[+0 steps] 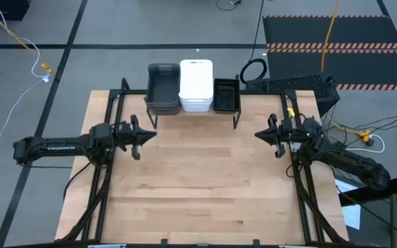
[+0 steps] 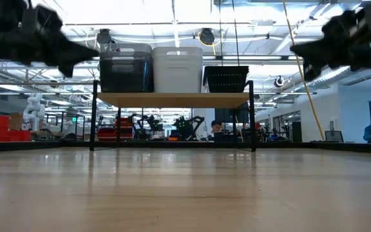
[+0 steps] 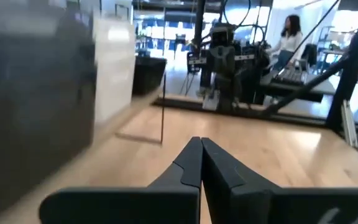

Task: Stack baskets on shelf by color
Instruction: Return to Home Position

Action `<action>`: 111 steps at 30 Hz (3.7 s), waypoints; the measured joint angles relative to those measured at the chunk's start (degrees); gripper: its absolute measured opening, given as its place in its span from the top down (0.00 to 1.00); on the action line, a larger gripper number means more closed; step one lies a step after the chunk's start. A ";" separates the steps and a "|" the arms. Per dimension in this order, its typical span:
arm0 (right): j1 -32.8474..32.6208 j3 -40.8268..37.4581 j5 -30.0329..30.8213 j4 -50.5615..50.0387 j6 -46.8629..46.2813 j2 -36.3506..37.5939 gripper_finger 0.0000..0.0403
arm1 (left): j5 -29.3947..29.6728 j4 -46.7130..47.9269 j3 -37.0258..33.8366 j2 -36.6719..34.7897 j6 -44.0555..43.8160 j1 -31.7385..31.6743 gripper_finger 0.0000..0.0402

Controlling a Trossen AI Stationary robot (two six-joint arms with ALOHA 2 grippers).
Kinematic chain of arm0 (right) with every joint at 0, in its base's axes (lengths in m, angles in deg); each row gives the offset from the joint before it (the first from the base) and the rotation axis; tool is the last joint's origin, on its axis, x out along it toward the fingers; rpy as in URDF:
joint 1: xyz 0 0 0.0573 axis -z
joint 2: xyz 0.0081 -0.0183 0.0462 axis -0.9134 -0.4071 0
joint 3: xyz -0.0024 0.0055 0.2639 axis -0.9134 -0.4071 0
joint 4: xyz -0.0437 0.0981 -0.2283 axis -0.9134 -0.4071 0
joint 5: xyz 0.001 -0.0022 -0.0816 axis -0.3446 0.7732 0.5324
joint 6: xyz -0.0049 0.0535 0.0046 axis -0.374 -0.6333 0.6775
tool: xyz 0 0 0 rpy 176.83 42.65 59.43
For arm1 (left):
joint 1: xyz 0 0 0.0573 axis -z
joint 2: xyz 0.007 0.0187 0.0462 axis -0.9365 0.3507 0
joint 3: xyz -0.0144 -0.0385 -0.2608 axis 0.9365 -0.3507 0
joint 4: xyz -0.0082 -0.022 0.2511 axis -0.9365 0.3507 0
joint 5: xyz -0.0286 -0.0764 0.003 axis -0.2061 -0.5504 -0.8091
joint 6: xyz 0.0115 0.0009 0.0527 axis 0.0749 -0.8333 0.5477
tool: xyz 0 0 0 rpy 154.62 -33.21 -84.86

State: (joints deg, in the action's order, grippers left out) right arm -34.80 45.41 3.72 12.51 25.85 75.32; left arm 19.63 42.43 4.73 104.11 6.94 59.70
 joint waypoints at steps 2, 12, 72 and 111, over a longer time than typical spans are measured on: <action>-0.02 -4.57 0.42 2.70 -2.27 0.45 1.00 | 0.78 -0.68 -3.41 -1.40 -1.37 0.21 0.99; -0.13 -3.51 -3.67 6.00 3.20 1.05 1.00 | 0.78 6.86 -4.52 -4.24 -5.03 2.13 0.99; -4.66 -4.19 -1.45 -7.17 10.77 8.08 1.00 | -2.46 12.83 -4.71 -15.24 2.38 17.63 0.94; -4.68 -4.20 -1.45 -7.18 10.77 8.08 1.00 | -2.46 12.88 -4.69 -15.22 2.38 17.63 0.94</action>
State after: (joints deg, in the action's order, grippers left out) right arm -39.47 41.20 2.27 5.33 36.62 83.40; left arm 17.17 55.31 0.05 88.89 9.31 77.33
